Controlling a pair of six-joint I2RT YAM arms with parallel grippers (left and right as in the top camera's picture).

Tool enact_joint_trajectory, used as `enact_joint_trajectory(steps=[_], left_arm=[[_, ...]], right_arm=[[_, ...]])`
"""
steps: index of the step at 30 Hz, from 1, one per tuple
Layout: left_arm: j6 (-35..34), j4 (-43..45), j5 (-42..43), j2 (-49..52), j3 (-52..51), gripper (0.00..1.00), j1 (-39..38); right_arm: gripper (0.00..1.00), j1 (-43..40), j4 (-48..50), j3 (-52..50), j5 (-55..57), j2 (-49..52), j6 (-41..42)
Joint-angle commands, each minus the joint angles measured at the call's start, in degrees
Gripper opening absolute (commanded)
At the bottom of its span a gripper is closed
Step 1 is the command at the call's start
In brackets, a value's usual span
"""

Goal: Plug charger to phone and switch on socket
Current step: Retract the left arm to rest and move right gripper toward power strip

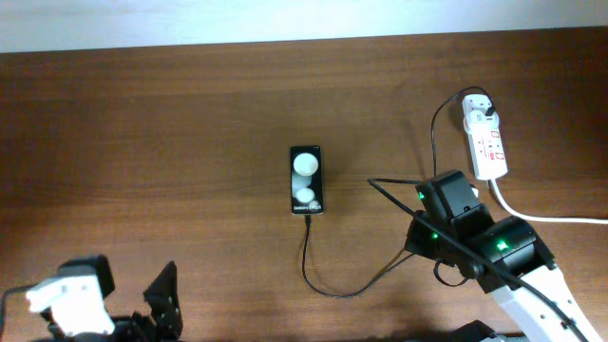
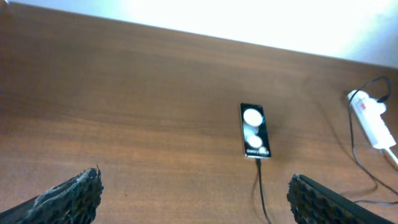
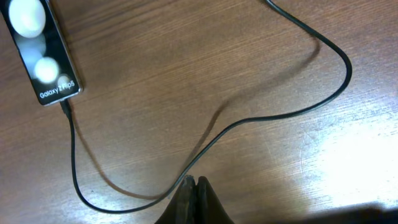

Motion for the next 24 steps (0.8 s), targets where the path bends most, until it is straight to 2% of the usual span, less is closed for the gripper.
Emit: enact_joint_trajectory(steps=[1, 3, 8, 13, 24], left_arm=[[0.68, -0.11, -0.83, -5.60, 0.20, 0.99, 0.13], [0.68, -0.39, -0.83, -7.23, 0.22, 0.99, 0.81], [-0.70, -12.68, -0.66, -9.92, 0.17, 0.99, 9.64], [-0.66, -12.66, -0.66, -10.84, 0.17, 0.99, 11.02], [-0.63, -12.79, -0.66, -21.11, 0.15, 0.99, 11.28]], right_arm=[[0.04, -0.24, -0.44, 0.02, -0.11, -0.04, -0.17], [0.04, -0.24, -0.72, -0.04, -0.13, -0.04, -0.15], [0.04, -0.24, -2.03, -0.09, -0.15, -0.04, -0.15], [0.04, -0.24, -2.45, -0.09, -0.15, -0.04, -0.15], [0.04, -0.20, -4.37, -0.09, -0.13, -0.04, -0.15]])
